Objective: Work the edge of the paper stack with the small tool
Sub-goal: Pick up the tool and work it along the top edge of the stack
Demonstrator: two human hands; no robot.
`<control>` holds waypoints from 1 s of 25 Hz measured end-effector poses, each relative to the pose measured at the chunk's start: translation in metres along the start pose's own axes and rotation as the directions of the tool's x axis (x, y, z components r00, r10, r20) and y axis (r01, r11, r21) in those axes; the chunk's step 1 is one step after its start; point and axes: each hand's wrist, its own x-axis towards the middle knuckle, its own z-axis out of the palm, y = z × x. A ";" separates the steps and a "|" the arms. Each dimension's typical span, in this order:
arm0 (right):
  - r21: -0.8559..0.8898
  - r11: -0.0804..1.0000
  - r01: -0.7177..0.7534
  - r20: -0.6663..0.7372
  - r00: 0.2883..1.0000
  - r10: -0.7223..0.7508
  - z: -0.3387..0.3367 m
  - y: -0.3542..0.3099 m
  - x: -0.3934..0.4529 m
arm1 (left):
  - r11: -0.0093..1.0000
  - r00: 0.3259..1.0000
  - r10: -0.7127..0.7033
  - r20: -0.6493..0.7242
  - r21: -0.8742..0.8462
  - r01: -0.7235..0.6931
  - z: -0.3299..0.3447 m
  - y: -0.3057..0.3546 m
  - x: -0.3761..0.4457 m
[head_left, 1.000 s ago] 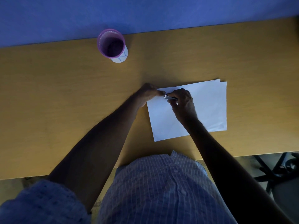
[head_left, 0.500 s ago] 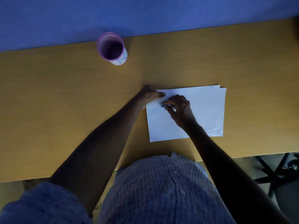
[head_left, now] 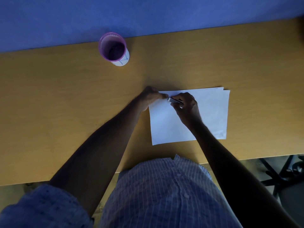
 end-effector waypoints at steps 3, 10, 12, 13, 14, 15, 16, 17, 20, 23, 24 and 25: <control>-0.025 1.000 -0.005 0.007 1.000 0.005 0.001 -0.001 0.000 | 1.000 1.000 -0.006 -0.009 0.010 0.006 0.001 -0.001 0.001; -0.039 0.999 0.007 0.023 1.000 -0.006 -0.002 0.000 0.002 | 1.000 1.000 -0.019 -0.008 0.020 0.019 0.000 -0.001 0.001; -0.046 0.999 0.010 0.026 1.000 -0.009 -0.001 -0.001 0.002 | 1.000 1.000 -0.016 -0.004 0.025 0.016 0.001 -0.001 0.001; -0.050 0.999 0.009 0.027 1.000 -0.008 -0.001 -0.001 0.003 | 1.000 1.000 -0.012 -0.001 0.027 0.012 0.000 -0.001 0.000; -0.056 0.998 0.011 0.029 1.000 -0.010 -0.002 0.000 0.003 | 1.000 1.000 -0.009 0.002 0.028 0.009 0.000 -0.002 0.001; -0.064 0.998 0.015 0.032 0.999 -0.013 -0.002 0.000 0.003 | 1.000 1.000 -0.009 0.003 0.029 0.009 0.000 -0.002 0.001; -0.070 0.997 0.019 0.036 0.999 -0.017 -0.003 0.000 0.004 | 0.999 1.000 -0.011 0.001 0.030 0.011 0.000 -0.003 0.003; -0.075 0.997 0.023 0.039 0.999 -0.020 -0.003 0.000 0.004 | 0.999 1.000 -0.014 -0.003 0.032 0.015 0.000 -0.004 0.004; -0.087 0.995 0.041 0.051 0.998 -0.037 -0.004 -0.002 0.004 | 0.999 1.000 -0.018 -0.006 0.038 0.018 0.000 -0.005 0.006; -0.077 0.997 0.015 0.073 0.997 -0.010 -0.005 -0.004 0.009 | 0.999 1.000 -0.014 -0.001 0.036 0.014 -0.001 -0.005 0.006; -0.065 0.998 0.002 0.086 0.996 0.003 -0.006 -0.005 0.011 | 0.999 1.000 -0.013 0.000 0.034 0.013 -0.001 -0.006 0.006; -0.050 0.999 -0.014 0.105 0.994 0.019 -0.007 -0.005 0.013 | 0.999 1.000 -0.011 0.006 0.030 0.011 -0.001 -0.006 0.007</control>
